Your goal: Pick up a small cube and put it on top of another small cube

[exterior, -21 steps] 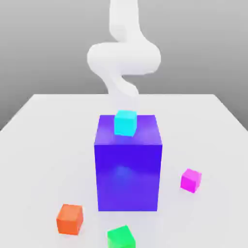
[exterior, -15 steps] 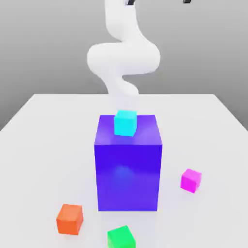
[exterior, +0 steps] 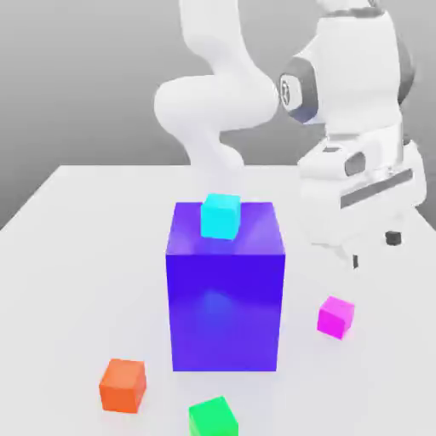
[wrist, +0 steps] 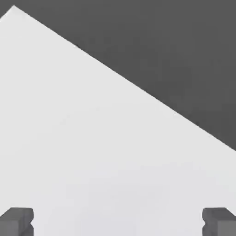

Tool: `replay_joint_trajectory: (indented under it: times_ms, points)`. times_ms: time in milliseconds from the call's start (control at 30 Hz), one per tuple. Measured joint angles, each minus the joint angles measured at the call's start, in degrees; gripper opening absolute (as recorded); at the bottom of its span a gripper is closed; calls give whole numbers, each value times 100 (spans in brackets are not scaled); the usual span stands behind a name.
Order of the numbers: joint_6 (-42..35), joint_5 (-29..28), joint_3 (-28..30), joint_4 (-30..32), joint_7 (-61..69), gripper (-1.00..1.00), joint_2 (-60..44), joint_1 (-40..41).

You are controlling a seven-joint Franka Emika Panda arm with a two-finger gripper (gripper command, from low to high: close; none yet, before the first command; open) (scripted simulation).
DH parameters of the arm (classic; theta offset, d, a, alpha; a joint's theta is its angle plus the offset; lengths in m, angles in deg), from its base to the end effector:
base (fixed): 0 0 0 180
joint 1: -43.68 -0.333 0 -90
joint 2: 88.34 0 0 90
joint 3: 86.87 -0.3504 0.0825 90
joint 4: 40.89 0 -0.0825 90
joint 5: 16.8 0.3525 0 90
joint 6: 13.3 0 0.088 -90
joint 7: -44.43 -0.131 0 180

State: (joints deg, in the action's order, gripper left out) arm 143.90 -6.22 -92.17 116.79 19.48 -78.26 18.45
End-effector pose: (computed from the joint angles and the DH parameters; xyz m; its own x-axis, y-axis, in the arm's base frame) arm 0.3362 0.1910 0.3241 0.9911 -0.0744 0.1107 -0.0583 -0.9881 -0.1423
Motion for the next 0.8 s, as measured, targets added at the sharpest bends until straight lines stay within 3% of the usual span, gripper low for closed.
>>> replay_joint_trajectory:
  times_ms: [133, 233, 400, 567, 600, 800]
  points:
    - [462, -363, -282, 450, -36, 0, -566, -180]
    - [804, -971, -382, 711, -316, 0, -978, -316]
    - [1382, -1605, 12, 614, -714, 0, -1694, -510]
    - [1989, -1838, 403, 490, -911, 0, -2445, -852]
    - [2084, -1847, 443, 474, -931, -100, -2563, -894]
    - [2129, -1873, 461, 466, -960, -100, -2622, -911]
